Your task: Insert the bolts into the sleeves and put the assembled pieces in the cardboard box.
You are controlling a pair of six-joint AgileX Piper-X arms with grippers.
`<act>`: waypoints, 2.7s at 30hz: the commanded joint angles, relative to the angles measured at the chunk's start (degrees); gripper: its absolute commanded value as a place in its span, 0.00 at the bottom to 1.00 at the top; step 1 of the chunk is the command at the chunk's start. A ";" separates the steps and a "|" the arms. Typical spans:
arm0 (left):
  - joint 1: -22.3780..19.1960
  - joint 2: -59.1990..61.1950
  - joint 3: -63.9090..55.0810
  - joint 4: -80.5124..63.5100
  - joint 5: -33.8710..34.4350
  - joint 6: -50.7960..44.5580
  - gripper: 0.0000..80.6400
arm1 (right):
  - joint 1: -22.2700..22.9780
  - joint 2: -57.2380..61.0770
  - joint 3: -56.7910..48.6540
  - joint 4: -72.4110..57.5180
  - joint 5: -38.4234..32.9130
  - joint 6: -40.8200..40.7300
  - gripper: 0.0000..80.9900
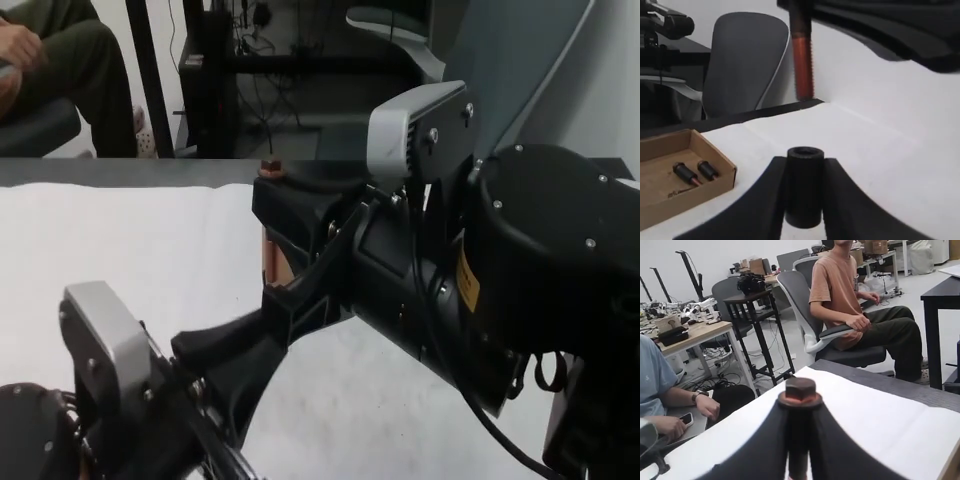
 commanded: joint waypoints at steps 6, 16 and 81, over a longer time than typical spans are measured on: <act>0.13 -0.05 -1.84 -4.27 -0.02 1.30 0.02 | 0.26 0.88 0.15 -0.66 -0.42 0.85 0.00; 0.13 -0.05 -1.88 -4.42 -0.22 1.44 0.02 | 1.71 3.34 0.15 -0.66 -0.81 1.01 0.00; 18.57 71.26 -75.24 52.41 9.00 5.15 0.87 | 3.89 -35.82 0.88 41.53 -0.92 4.81 0.84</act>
